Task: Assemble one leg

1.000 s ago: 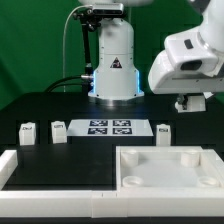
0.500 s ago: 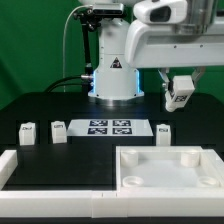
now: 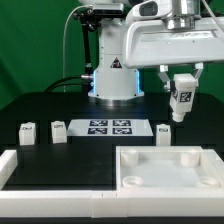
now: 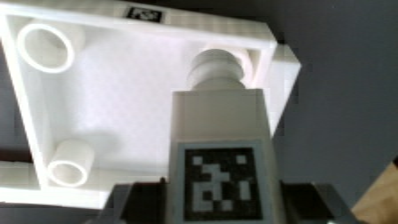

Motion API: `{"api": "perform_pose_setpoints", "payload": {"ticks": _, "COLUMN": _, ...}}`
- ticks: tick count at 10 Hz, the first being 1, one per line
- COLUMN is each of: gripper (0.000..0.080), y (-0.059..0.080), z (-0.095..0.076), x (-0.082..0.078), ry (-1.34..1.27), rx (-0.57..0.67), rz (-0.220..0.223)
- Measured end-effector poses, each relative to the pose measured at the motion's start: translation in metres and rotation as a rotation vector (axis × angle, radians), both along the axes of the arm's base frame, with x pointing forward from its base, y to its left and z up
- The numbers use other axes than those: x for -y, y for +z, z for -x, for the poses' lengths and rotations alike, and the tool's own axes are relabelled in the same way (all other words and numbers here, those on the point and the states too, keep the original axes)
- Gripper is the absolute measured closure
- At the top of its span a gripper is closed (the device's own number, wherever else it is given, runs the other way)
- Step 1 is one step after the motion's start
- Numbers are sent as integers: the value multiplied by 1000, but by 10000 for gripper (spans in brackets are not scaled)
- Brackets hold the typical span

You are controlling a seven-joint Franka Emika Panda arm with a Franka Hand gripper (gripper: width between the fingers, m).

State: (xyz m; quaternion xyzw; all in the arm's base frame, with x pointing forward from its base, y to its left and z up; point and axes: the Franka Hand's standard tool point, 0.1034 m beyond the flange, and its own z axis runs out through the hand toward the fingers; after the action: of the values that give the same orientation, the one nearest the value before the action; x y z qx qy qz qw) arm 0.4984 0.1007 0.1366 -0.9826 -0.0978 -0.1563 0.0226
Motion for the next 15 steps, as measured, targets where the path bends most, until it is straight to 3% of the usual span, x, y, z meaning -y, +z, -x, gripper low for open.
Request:
{"api": "perform_pose_setpoints", "payload": {"ticks": 4, "gripper": 509, "y": -11, "z": -41, "x": -5, "ry": 35, "rx": 18, "rz": -2}}
{"api": "perform_pose_setpoints", "payload": {"ticks": 8, "gripper": 509, "y": -17, "z": -52, "x": -6, "ry": 50, "rx": 22, "rz": -1}}
{"api": "perform_pose_setpoints", "payload": {"ticks": 10, "gripper": 509, "y": -16, "z": -55, "x": -7, "ry": 50, "rx": 63, "rz": -9}}
{"api": "perform_pose_setpoints", "payload": {"ticks": 11, "gripper": 509, "y": -13, "z": -58, "x": -8, "ry": 51, "rx": 157, "rz": -27}}
{"api": "perform_pose_setpoints", "payload": {"ticks": 12, "gripper": 509, "y": -18, "z": -57, "x": -8, "ry": 47, "rx": 178, "rz": -34}}
{"api": "perform_pose_setpoints", "payload": {"ticks": 15, "gripper": 509, "y": -16, "z": -87, "x": -20, "ry": 46, "rx": 180, "rz": -47}}
